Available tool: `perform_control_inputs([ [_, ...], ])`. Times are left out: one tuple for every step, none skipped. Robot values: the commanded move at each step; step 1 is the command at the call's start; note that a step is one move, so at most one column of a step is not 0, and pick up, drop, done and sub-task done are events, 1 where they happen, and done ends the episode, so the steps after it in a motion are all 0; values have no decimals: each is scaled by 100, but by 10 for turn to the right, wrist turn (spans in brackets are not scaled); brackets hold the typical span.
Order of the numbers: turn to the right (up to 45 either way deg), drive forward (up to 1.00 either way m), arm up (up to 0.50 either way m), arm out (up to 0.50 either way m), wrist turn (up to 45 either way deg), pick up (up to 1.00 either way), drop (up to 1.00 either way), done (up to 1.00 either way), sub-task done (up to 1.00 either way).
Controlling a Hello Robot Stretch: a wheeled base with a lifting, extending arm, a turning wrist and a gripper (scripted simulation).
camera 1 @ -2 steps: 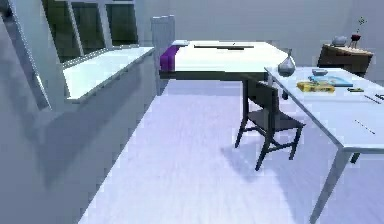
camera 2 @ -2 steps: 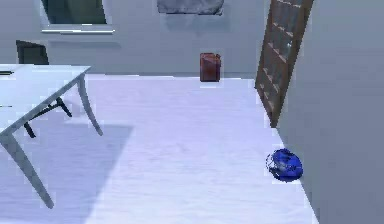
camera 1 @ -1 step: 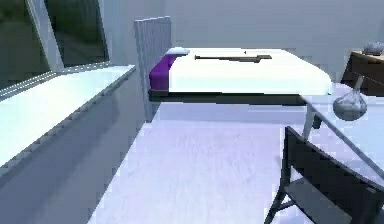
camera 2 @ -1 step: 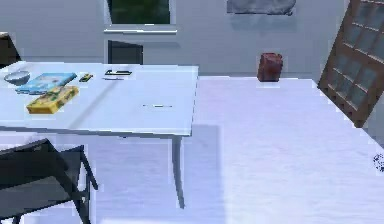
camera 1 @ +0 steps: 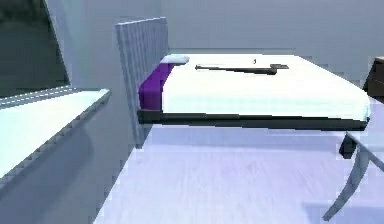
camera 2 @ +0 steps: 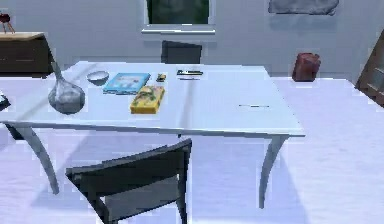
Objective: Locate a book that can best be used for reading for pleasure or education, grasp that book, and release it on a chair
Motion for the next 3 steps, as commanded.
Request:
perform_control_inputs([
  [30,0,0,0,0,0,0,0,0],
  [-450,0,0,0,0,0,0,0,0],
  [-420,0,0,0,0,0,0,0,0],
])
